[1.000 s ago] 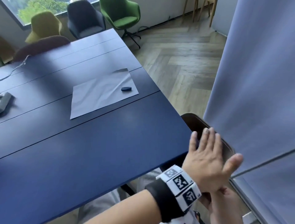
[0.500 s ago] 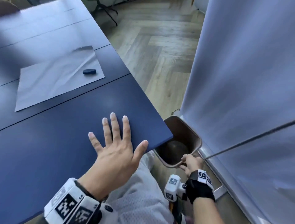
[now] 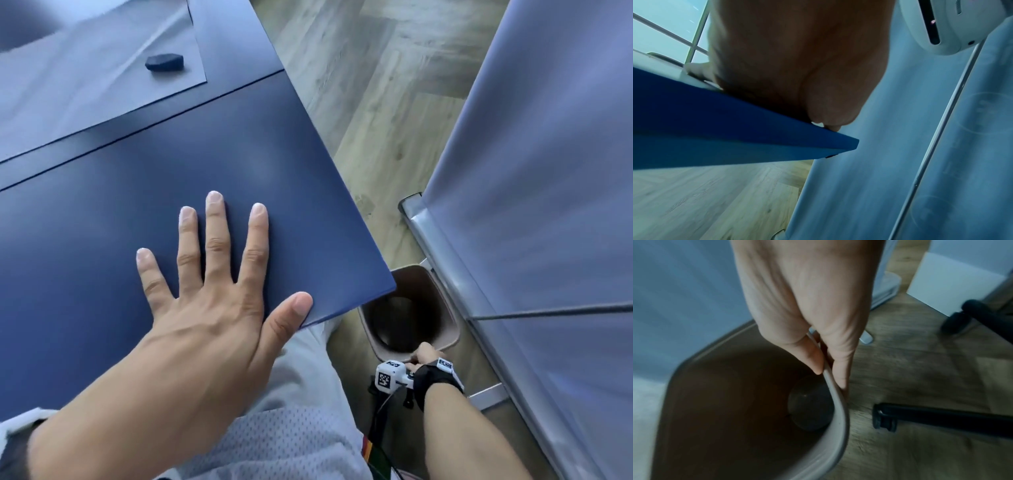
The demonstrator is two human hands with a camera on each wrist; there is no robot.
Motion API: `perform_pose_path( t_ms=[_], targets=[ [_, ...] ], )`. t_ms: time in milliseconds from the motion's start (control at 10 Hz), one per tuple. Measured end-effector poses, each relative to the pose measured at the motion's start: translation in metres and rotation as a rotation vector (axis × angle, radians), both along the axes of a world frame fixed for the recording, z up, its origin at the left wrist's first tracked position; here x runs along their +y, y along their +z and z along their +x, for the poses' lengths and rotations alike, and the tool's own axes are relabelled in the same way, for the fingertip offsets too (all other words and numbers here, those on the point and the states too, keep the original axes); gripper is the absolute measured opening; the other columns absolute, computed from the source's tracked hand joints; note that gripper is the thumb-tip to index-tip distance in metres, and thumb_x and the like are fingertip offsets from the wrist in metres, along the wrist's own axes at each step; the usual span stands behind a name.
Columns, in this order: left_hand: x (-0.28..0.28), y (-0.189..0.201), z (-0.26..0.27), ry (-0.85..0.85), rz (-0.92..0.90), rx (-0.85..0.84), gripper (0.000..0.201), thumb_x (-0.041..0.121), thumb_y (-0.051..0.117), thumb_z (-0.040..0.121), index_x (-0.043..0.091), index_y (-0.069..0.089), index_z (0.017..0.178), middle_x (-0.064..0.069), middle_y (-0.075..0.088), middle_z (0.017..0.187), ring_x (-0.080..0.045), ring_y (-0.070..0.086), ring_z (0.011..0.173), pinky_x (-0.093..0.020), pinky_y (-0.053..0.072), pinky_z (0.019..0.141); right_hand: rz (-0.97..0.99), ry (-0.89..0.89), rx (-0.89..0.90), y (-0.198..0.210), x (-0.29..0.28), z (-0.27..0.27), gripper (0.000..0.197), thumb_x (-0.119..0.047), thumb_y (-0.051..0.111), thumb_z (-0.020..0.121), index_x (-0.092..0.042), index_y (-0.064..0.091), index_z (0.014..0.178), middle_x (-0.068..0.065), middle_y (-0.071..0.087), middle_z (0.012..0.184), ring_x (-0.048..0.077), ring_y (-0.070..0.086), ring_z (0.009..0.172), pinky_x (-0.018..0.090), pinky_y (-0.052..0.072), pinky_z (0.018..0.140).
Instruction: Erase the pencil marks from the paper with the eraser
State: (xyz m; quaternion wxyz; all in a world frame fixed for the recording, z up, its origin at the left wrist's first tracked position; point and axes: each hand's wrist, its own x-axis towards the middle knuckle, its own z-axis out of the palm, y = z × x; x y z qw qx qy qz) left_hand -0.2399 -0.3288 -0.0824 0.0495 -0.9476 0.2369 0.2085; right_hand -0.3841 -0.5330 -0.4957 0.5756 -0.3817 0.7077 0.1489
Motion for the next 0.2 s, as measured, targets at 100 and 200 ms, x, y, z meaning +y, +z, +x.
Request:
perform_pose_path(
  t_ms=[100,200],
  targets=[
    [0.0043,-0.0087,-0.0005,-0.059,-0.074,-0.051,0.074,0.067,0.005,0.097,0.019,0.016,0.151,-0.026,0.018,0.157,-0.028,0.015,0.139,-0.079,0.019,0.094,0.080,-0.056,-0.015,-0.0176,0.0100,-0.0053,0.024,-0.002,0.044,0.067,0.007,0.059,0.083,0.012,0.064,0.055,0.028,0.060,0.052,0.033,0.051,0.053],
    [0.0062,-0.0180,0.0015,-0.088,-0.127,-0.127,0.073,0.068,0.005,0.096,0.021,0.015,0.151,-0.025,0.017,0.157,-0.028,0.014,0.139,-0.079,0.018,0.095,0.066,-0.091,-0.041,-0.0167,0.0152,-0.0058,0.014,0.005,0.043,0.078,0.008,0.057,0.078,0.011,0.059,0.064,0.025,0.055,0.055,0.026,0.050,0.049]
  ],
)
